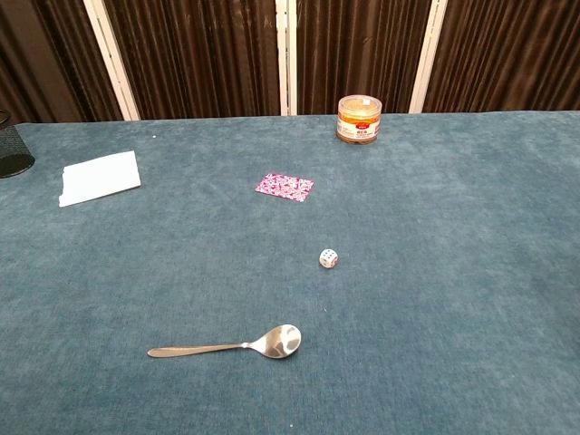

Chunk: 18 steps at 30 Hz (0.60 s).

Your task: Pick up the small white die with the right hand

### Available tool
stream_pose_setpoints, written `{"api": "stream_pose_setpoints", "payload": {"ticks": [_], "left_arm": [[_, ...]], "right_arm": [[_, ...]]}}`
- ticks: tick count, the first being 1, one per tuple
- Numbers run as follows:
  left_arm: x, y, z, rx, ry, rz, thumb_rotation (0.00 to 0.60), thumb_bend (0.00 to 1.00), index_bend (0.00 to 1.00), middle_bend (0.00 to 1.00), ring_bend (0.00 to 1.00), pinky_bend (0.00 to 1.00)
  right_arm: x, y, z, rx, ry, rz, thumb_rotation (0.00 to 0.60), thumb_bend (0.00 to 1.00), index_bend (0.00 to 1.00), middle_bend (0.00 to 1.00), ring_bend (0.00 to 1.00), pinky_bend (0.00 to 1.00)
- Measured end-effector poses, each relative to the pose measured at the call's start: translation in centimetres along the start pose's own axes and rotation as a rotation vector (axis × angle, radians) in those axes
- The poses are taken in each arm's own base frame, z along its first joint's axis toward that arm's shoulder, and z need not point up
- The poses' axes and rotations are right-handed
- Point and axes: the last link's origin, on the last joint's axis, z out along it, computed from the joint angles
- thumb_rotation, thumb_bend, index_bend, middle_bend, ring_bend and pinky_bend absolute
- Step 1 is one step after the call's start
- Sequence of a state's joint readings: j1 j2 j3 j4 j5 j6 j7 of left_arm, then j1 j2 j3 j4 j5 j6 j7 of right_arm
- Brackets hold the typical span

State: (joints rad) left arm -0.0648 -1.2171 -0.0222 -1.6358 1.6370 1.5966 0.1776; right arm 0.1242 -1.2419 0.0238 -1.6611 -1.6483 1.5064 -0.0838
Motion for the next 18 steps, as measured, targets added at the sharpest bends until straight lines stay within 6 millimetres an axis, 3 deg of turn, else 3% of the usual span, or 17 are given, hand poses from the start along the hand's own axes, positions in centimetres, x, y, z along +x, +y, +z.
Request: {"api": "stream_pose_setpoints", "payload": {"ticks": [18], "left_arm": [[0.2, -0.14, 0.08, 0.009, 0.003, -0.011, 0.6, 0.0, 0.0, 0.0, 0.0, 0.0]], "right_arm": [[-0.2, -0.65, 0.62, 0.017, -0.013, 0.024, 0.6, 0.21, 0.15, 0.0, 0.0, 0.0]]}}
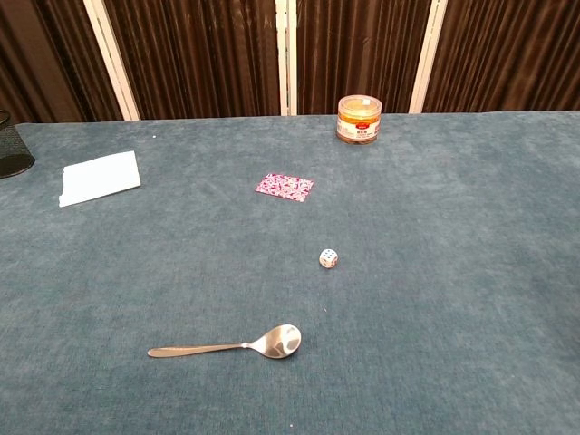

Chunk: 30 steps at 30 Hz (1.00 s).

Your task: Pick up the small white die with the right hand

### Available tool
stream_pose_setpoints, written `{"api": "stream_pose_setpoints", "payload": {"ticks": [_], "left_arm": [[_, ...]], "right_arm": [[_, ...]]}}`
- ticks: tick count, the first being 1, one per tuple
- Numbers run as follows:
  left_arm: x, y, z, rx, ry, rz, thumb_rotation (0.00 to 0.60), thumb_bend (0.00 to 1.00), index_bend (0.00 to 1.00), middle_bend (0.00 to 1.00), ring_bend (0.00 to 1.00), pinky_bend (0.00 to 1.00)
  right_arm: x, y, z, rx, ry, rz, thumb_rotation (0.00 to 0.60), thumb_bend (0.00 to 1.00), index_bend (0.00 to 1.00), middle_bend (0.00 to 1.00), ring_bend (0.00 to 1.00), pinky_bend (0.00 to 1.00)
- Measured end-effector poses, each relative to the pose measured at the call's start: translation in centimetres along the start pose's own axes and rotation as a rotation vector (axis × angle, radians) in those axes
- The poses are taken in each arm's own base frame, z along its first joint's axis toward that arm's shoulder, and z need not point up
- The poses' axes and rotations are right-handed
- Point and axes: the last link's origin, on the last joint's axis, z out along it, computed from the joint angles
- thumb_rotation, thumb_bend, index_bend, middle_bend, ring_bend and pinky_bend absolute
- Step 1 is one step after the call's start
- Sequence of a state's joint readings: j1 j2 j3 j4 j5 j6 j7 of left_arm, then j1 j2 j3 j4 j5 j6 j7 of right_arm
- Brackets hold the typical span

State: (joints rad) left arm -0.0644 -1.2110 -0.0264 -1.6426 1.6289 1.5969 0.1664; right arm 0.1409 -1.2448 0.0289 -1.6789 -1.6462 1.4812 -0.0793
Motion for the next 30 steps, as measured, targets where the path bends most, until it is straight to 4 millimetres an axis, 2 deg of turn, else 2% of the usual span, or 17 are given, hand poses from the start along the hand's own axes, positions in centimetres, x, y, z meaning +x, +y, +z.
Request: {"api": "stream_pose_setpoints", "payload": {"ticks": [6, 10, 15, 22, 30], "left_arm": [[-0.2, -0.3, 0.3, 0.009, -0.011, -0.003, 0.6, 0.0, 0.0, 0.0, 0.0, 0.0], [0.1, -0.4, 0.4, 0.012, -0.001, -0.009, 0.6, 0.0, 0.0, 0.0, 0.0, 0.0], [0.2, -0.5, 0.5, 0.013, 0.0, -0.019, 0.6, 0.0, 0.0, 0.0, 0.0, 0.0], [0.0, -1.1, 0.8, 0.029, -0.011, -0.025, 0.6, 0.0, 0.0, 0.0, 0.0, 0.0], [0.1, -1.7, 1.1, 0.052, -0.012, -0.035, 0.6, 0.0, 0.0, 0.0, 0.0, 0.0]], "right_arm": [[-0.5, -1.6, 2.5, 0.038, -0.027, 0.036, 0.6, 0.23, 0.17, 0.0, 0.0, 0.0], [-1.0, -3.6, 5.5, 0.078, -0.06, 0.054, 0.6, 0.27, 0.23, 0.0, 0.0, 0.0], [-1.8, -6.2, 9.0, 0.109, -0.106, 0.071, 0.6, 0.28, 0.29, 0.0, 0.0, 0.0], [-4.4, -9.6, 12.3, 0.113, -0.22, 0.099, 0.6, 0.28, 0.33, 0.02, 0.0, 0.0], [-7.6, -13.4, 14.7, 0.133, -0.316, 0.137, 0.6, 0.28, 0.33, 0.02, 0.0, 0.0]]}}
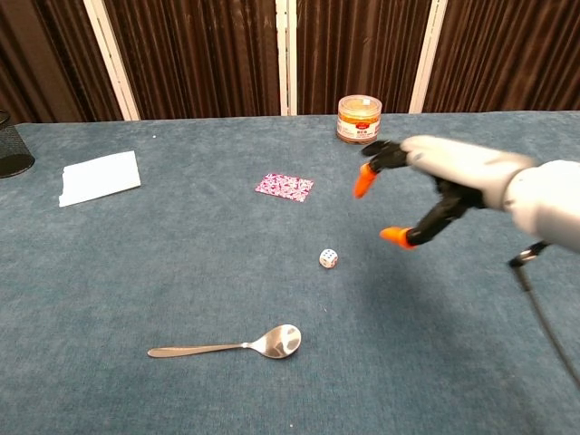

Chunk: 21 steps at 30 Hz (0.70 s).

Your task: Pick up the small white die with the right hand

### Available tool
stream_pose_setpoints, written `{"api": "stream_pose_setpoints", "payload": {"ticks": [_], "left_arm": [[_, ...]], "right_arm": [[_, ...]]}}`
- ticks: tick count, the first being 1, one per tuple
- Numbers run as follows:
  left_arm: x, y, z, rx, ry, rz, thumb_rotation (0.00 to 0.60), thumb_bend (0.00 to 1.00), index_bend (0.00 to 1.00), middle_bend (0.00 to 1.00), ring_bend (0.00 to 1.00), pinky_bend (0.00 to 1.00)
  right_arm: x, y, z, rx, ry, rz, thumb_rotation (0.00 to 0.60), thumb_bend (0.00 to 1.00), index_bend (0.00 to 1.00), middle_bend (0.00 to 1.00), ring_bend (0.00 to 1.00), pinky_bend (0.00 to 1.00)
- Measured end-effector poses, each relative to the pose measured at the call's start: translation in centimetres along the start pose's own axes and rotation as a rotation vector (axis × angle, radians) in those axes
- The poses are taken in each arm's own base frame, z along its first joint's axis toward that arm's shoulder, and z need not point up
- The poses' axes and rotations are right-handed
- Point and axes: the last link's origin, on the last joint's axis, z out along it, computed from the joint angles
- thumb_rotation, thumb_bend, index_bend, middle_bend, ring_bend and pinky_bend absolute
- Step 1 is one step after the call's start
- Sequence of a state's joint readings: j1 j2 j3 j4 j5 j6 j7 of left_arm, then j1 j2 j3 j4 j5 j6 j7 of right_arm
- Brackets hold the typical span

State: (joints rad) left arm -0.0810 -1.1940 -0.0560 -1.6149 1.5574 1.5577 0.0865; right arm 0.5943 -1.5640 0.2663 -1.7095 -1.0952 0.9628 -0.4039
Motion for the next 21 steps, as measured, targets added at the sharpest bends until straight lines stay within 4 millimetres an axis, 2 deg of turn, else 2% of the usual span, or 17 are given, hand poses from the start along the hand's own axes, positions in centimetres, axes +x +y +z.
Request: {"api": "stream_pose_setpoints", "payload": {"ticks": [6, 14, 21], "left_arm": [[-0.2, -0.2, 0.2, 0.01, -0.011, 0.0, 0.6, 0.0, 0.0, 0.0, 0.0, 0.0], [0.5, -0.3, 0.1, 0.008, 0.02, -0.016, 0.6, 0.0, 0.0, 0.0, 0.0, 0.0], [0.9, -0.2, -0.1, -0.002, 0.024, -0.017, 0.6, 0.0, 0.0, 0.0, 0.0, 0.0]], "right_arm": [[-1.3, -1.1, 1.6, 0.009, -0.035, 0.017, 0.6, 0.28, 0.33, 0.02, 0.0, 0.0], [-2.3, -0.6, 3.3, -0.022, -0.065, 0.072, 0.6, 0.28, 0.34, 0.02, 0.0, 0.0], [-3.5, -0.8, 4.2, -0.02, -0.093, 0.08, 0.6, 0.29, 0.38, 0.03, 0.0, 0.0]]}}
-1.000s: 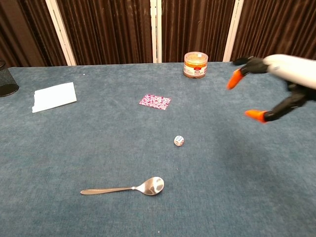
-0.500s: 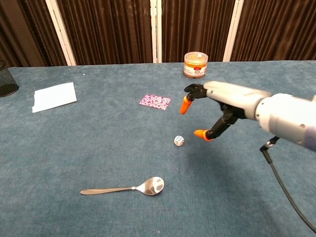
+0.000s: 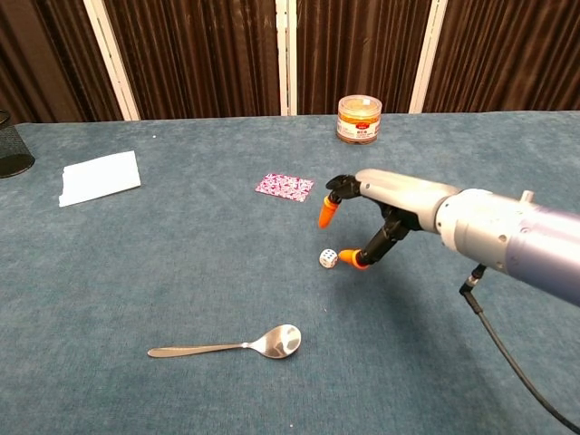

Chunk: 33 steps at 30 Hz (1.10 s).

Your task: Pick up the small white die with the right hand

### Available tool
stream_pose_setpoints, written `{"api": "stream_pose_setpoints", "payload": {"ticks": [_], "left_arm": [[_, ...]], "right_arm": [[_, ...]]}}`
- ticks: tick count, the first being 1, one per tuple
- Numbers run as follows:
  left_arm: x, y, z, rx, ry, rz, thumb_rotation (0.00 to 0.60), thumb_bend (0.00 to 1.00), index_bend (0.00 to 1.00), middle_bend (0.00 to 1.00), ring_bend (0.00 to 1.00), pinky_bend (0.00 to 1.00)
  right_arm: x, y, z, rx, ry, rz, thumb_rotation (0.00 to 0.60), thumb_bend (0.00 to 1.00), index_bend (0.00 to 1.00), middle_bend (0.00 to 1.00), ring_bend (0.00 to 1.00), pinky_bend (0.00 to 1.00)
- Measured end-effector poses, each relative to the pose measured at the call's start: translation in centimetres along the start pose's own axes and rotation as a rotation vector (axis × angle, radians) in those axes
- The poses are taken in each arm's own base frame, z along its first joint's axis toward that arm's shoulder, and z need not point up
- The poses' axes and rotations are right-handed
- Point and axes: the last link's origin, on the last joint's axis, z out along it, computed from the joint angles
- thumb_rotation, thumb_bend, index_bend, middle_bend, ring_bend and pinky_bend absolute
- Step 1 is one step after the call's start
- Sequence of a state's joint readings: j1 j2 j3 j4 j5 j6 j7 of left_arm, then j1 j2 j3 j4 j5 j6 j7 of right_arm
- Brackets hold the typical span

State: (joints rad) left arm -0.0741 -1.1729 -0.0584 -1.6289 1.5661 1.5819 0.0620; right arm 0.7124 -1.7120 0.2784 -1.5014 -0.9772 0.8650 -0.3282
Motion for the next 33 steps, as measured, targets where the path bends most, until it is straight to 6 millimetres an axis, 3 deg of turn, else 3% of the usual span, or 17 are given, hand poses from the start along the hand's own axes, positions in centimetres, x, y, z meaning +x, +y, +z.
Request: {"api": "stream_pose_setpoints", "payload": {"ticks": [16, 33], "left_arm": [[-0.1, -0.1, 0.1, 0.002, -0.009, 0.003, 0.6, 0.0, 0.0, 0.0, 0.0, 0.0], [-0.1, 0.2, 0.0, -0.009, -0.008, 0.005, 0.6, 0.0, 0.0, 0.0, 0.0, 0.0]], "right_arm": [[-2.9, 0.8, 2.3, -0.036, -0.022, 0.034, 0.6, 0.31, 0.41, 0.07, 0.0, 0.0], [-3.7, 1.3, 2.9, -0.042, -0.012, 0.04, 0.6, 0.37, 0.48, 0.12, 0.0, 0.0]]}}
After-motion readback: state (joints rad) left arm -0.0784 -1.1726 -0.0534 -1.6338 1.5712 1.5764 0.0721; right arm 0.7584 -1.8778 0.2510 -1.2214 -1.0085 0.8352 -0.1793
